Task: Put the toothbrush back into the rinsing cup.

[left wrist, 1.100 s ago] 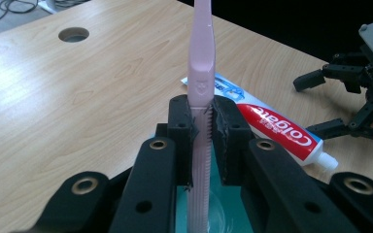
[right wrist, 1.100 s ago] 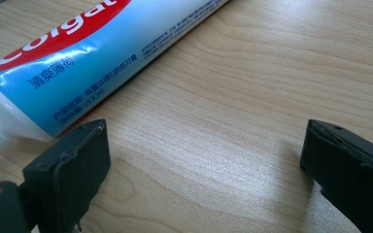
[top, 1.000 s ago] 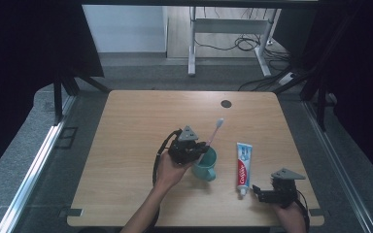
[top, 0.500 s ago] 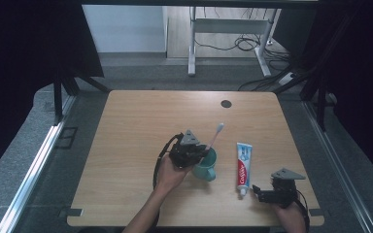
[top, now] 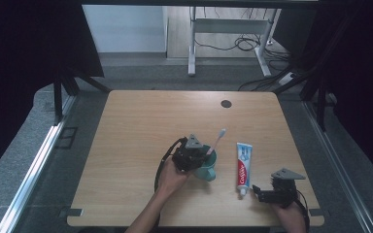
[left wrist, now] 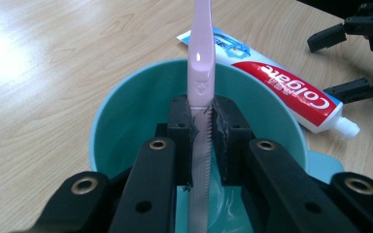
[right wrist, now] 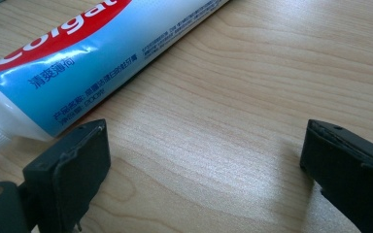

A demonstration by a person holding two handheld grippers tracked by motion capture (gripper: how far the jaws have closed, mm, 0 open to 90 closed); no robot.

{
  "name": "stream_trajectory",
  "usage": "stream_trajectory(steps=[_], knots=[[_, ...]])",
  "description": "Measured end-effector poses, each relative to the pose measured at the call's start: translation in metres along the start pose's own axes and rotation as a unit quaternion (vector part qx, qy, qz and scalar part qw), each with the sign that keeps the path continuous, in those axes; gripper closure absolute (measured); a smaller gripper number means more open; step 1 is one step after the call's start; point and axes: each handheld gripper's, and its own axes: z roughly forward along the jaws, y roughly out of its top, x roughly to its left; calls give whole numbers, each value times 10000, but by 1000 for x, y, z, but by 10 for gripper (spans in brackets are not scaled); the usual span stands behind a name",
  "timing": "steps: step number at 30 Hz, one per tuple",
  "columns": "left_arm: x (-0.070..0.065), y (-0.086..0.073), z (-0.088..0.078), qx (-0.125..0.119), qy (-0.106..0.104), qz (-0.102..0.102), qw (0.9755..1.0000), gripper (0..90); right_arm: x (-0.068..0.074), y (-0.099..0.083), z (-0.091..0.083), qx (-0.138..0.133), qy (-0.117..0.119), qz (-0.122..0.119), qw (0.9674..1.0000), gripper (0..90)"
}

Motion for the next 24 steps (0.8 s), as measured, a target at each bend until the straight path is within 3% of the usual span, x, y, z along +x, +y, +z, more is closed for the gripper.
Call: stream_trajectory(steps=[18, 24], knots=[[2, 0, 6, 318, 10, -126, 9994, 781, 0, 0, 0, 0, 0, -5, 10000, 39], [0, 1, 7, 450, 71, -41, 9990, 776, 0, 0, 0, 0, -1, -10, 10000, 39]])
